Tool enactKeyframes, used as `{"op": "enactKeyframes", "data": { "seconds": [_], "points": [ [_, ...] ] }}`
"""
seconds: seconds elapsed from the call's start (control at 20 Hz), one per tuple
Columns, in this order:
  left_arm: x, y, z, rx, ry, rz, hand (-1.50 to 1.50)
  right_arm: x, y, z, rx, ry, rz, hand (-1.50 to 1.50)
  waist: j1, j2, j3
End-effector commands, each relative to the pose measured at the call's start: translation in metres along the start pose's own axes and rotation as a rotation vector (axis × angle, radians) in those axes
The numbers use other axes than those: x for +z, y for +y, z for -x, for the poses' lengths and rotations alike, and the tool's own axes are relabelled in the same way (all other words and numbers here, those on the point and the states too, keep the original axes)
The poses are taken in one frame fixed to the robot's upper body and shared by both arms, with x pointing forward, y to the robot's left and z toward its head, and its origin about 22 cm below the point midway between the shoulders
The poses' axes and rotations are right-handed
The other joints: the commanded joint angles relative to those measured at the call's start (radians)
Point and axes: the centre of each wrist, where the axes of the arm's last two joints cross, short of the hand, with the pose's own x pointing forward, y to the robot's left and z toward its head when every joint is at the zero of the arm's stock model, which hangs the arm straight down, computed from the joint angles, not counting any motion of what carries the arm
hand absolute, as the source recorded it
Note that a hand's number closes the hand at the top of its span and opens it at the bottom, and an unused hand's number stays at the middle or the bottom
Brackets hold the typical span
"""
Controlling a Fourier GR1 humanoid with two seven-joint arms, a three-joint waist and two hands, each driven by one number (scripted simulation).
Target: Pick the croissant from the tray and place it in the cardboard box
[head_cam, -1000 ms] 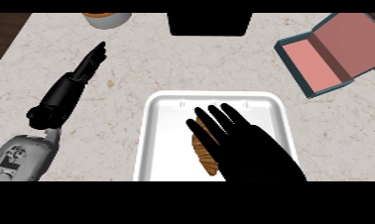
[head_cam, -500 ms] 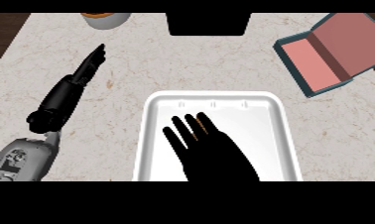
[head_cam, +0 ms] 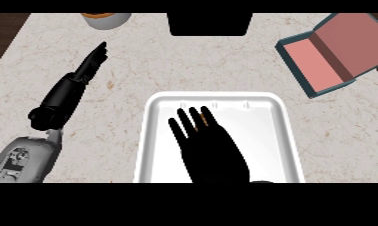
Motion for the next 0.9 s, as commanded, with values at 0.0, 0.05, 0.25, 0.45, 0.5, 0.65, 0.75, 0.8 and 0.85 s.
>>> {"op": "enactKeyframes", "data": {
  "seconds": [0.0, 0.05, 0.25, 0.45, 0.5, 0.65, 0.75, 0.8, 0.85],
  "points": [
    [-0.008, -0.005, -0.001, 0.000, 0.004, -0.010, 0.00, -0.025, 0.015, -0.013, 0.042, 0.068, -0.009, -1.50, 0.002, 0.001, 0.000],
    [0.008, 0.002, 0.028, -0.008, 0.002, -0.011, 0.00, -0.013, 0.003, -0.005, 0.048, 0.070, -0.014, -1.50, -0.001, 0.001, 0.000],
    [0.000, -0.008, -0.006, 0.003, -0.010, 0.011, 0.00, -0.034, 0.037, 0.002, 0.064, 0.109, -0.038, -1.50, 0.003, 0.001, 0.000],
    [0.015, -0.002, 0.000, -0.010, 0.004, -0.003, 0.00, -0.031, 0.053, 0.006, 0.070, 0.114, -0.022, -1.50, 0.004, 0.000, 0.000],
    [-0.004, -0.019, 0.015, -0.006, -0.004, 0.000, 0.00, -0.050, 0.033, 0.025, 0.065, 0.112, -0.051, -1.50, 0.000, 0.003, 0.000],
    [0.011, -0.011, -0.002, 0.002, 0.007, -0.001, 0.00, -0.028, 0.053, -0.008, 0.024, 0.072, -0.051, -1.50, 0.002, 0.000, 0.000],
    [-0.002, -0.004, -0.001, -0.002, 0.013, 0.002, 0.00, -0.035, 0.039, -0.002, 0.018, 0.072, -0.049, -1.50, 0.000, 0.000, 0.000],
    [0.007, -0.002, -0.006, 0.003, -0.007, 0.001, 0.00, -0.035, 0.050, 0.005, 0.030, 0.074, -0.066, -1.50, 0.001, 0.000, 0.000],
    [0.000, 0.000, -0.010, 0.015, -0.003, 0.007, 0.00, -0.036, 0.041, -0.003, 0.040, 0.088, -0.064, -1.50, 0.001, 0.000, 0.000]
  ]
}}
